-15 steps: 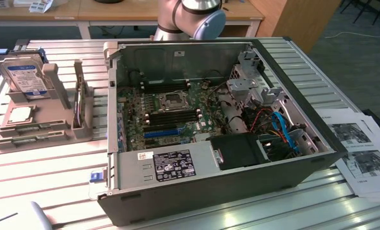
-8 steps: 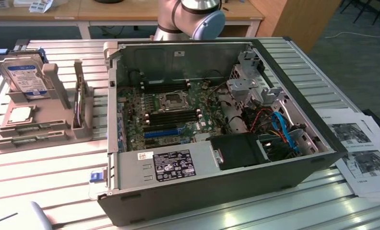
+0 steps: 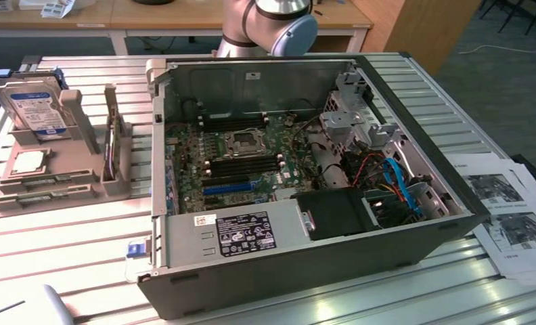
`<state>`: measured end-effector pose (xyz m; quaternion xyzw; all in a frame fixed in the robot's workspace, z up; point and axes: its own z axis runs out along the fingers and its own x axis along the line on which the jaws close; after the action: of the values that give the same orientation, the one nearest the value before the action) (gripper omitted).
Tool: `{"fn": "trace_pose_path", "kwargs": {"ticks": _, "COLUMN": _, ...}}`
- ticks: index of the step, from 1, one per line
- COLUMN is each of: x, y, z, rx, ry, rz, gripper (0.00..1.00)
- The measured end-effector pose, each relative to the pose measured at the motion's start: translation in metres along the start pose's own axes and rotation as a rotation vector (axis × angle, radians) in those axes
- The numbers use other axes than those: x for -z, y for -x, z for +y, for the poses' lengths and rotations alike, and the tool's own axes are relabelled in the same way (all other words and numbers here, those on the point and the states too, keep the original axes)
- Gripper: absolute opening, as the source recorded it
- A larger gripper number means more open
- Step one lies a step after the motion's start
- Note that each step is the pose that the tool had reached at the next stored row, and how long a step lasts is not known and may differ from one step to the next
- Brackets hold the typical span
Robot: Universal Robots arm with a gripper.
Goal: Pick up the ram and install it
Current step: 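Pick up the ram and move it above insertion slot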
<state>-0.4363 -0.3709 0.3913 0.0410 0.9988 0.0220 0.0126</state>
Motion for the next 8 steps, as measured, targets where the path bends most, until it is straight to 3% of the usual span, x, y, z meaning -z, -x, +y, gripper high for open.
{"fn": "trace_pose_path", "kwargs": {"ticks": 8, "x": -0.0030, "y": -0.0001, "z": -0.0001, "rx": 0.000, "ry": 0.0001, "rz": -0.0001, "gripper": 0.10}}
